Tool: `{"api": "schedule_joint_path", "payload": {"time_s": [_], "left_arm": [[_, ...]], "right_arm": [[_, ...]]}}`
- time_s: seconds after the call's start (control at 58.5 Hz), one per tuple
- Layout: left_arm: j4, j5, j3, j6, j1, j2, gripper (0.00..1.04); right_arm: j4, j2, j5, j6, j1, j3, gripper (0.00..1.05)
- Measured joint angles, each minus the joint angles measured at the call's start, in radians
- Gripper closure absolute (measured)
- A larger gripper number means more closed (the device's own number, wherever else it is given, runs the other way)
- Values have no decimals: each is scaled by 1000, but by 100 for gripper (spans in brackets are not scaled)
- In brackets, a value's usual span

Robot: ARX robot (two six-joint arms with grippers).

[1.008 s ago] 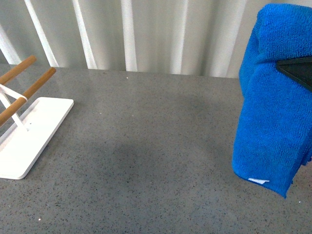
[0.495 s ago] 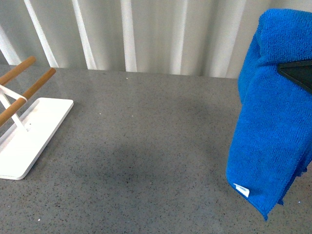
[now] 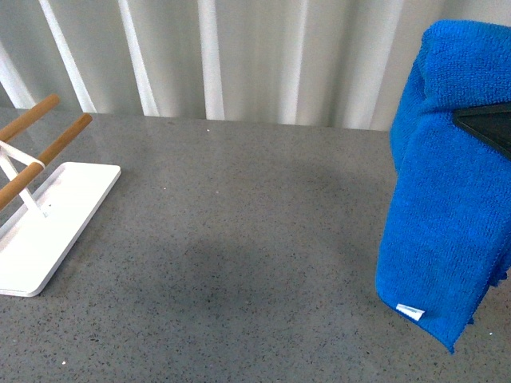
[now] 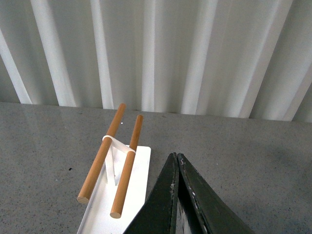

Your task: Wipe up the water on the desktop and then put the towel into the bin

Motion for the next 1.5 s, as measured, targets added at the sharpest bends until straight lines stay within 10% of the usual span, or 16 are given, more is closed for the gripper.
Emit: {"api": "schedule_joint_path", "payload": {"time_s": [1.213, 1.503], "left_arm": [[-494, 0, 0, -1, 0, -497, 101], [-495, 0, 0, 0, 0, -498, 53]], "right_arm": [[-50, 24, 42, -5, 1, 12, 100], [-288, 172, 176, 122, -27, 198, 100]]}}
